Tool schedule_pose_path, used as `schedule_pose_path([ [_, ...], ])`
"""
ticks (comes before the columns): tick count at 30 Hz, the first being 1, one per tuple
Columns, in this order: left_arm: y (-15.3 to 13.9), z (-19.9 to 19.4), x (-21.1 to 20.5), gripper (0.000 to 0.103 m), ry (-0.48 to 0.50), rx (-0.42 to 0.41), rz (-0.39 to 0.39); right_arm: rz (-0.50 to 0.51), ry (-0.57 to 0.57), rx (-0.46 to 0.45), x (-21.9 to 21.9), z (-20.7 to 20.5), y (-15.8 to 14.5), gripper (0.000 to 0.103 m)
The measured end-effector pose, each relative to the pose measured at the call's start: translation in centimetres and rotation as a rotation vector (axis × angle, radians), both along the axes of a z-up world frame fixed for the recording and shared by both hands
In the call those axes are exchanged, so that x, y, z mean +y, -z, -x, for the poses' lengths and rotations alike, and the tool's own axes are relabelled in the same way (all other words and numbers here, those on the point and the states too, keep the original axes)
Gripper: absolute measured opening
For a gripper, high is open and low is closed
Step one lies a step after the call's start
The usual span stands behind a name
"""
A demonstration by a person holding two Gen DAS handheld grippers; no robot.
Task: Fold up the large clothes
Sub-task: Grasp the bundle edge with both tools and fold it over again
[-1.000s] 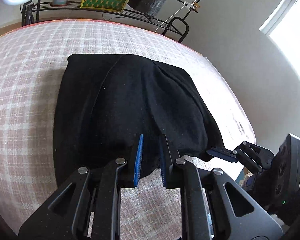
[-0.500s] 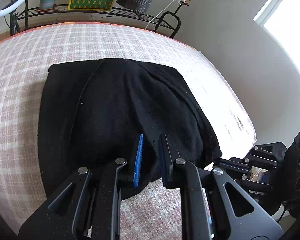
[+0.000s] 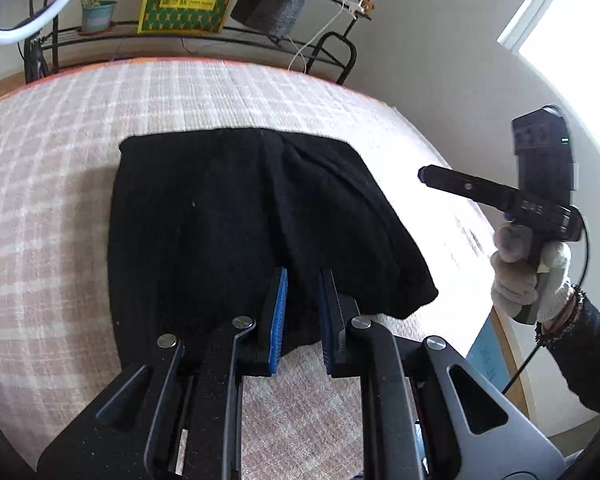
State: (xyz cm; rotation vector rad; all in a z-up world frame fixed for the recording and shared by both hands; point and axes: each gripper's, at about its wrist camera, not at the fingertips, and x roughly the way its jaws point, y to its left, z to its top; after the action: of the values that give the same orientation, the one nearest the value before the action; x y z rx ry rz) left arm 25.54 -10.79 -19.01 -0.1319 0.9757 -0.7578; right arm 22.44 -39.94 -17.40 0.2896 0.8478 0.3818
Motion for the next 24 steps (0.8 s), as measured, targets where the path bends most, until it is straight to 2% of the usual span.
schedule_pose_path([
  [2,-0.4,-0.3,0.0,0.013,-0.011,-0.027,-0.004,-0.127,0.04,0.062,-2.4,-2.5,1.8,0.058],
  [5,0.6,-0.9,-1.4,0.013,0.013,-0.022,-0.022,-0.347,0.082,0.165,-4.9,-5.9,5.5,0.057],
  [8,2.5,-0.9,-2.7,0.013,0.049,-0.007,-0.052,-0.536,0.067,0.247,-5.5,-8.5,9.1,0.05],
  [9,3.1,-0.8,-3.4,0.013,0.057,-0.001,-0.06,-0.571,0.058,0.269,-5.3,-9.1,10.0,0.044],
  [11,4.4,-0.9,-3.9,0.013,0.066,0.018,-0.073,-0.623,0.038,0.296,-4.5,-10.2,11.4,0.041],
  [13,5.1,-1.3,-3.9,0.013,0.066,0.024,-0.073,-0.635,0.027,0.29,-3.7,-11.2,12.0,0.03],
  [14,5.2,-1.5,-3.8,0.013,0.063,0.026,-0.066,-0.629,0.028,0.272,-3.5,-11.5,11.8,0.016],
  [15,5.4,-1.6,-3.8,0.013,0.063,0.028,-0.061,-0.618,0.03,0.244,-3.3,-11.8,11.3,0.006],
  [17,5.6,-1.4,-3.9,0.013,0.071,0.014,-0.067,-0.525,0.05,0.144,-3.2,-11.9,9.5,0.004],
  [18,5.6,-1.3,-4.0,0.013,0.079,0.001,-0.076,-0.47,0.058,0.131,-3.0,-12.1,9.2,0.004],
  [20,5.4,-1.3,-4.1,0.013,0.084,-0.003,-0.085,-0.357,0.089,0.179,-2.5,-12.6,10.1,0.004],
  [22,4.9,-1.4,-3.7,0.013,0.076,0.023,-0.073,-0.319,0.077,0.197,-2.0,-12.3,10.2,0.006],
  [24,3.5,-1.5,-2.6,0.013,0.059,0.017,-0.041,-0.298,0.067,0.191,-2.2,-11.6,8.8,0.017],
])
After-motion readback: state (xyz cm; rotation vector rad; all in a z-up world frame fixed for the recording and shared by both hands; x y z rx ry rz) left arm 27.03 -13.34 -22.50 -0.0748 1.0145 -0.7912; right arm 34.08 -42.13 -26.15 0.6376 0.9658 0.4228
